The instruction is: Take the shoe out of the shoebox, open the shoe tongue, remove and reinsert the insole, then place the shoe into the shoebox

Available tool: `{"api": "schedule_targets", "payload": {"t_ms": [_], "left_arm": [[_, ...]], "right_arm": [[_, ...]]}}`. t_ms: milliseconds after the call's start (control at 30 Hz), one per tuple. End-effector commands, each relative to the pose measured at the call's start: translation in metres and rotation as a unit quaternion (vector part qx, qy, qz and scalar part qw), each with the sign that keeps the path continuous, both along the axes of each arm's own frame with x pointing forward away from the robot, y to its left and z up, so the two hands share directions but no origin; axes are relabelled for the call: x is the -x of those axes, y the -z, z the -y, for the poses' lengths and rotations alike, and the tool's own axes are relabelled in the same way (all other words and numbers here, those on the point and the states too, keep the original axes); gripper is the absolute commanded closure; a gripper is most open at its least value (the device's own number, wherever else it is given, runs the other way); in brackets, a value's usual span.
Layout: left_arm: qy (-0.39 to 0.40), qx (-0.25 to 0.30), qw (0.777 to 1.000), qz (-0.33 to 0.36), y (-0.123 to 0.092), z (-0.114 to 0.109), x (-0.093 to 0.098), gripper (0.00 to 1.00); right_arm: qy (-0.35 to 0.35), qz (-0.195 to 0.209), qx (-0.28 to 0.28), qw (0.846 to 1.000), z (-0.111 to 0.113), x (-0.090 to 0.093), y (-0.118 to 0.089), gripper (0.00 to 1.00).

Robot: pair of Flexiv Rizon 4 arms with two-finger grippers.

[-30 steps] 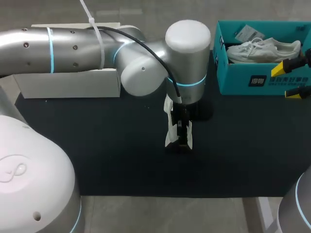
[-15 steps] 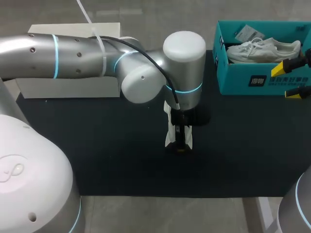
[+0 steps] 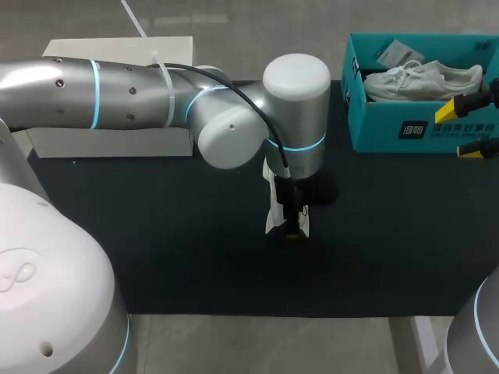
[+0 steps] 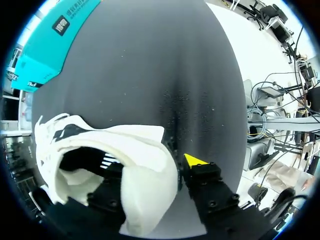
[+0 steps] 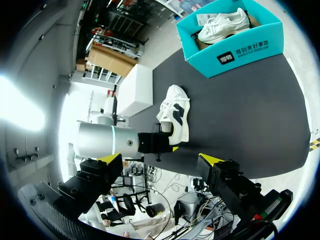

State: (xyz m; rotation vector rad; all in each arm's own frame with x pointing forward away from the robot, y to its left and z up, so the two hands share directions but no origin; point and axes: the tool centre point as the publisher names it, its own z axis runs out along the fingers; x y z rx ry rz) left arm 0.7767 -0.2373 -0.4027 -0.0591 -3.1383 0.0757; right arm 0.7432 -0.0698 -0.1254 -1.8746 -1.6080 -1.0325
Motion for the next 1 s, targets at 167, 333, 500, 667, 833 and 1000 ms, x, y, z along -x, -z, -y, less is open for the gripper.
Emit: {"api": "schedule_targets", "payload": {"t_ms": [167,333,500,667,833,1000], "left_arm": [[-0.007,-0.002,1.0,0.017,-0.024,-0.003,0.002,1.0],[-0.011,-0.013,1.0,0.019,-0.056,-0.002,0.001,1.0],[-0.05,-0.03,0.998,-0.001,-0.092,-0.002,-0.007,1.0],[-0.097,-0.041,0.994,-0.04,-0.13,-0.01,-0.021,1.0],[-0.108,-0.001,0.994,-0.029,-0.172,-0.017,-0.026,1.0],[-0.102,0.035,0.994,-0.036,-0.21,-0.024,-0.027,1.0]], "right_arm": [[0.001,0.0,0.001,1.0,-0.001,0.0,0.001,0.0],[0.001,0.0,0.001,1.0,-0.001,0.0,0.001,0.0],[0.001,0.0,0.001,1.0,-0.001,0.0,0.001,0.0],[0.001,0.0,0.001,1.0,-0.001,0.0,0.001,0.0],[0.001,0.0,0.001,1.0,-0.001,0.0,0.001,0.0],[0.001,0.0,0.001,1.0,-0.001,0.0,0.001,0.0]]}}
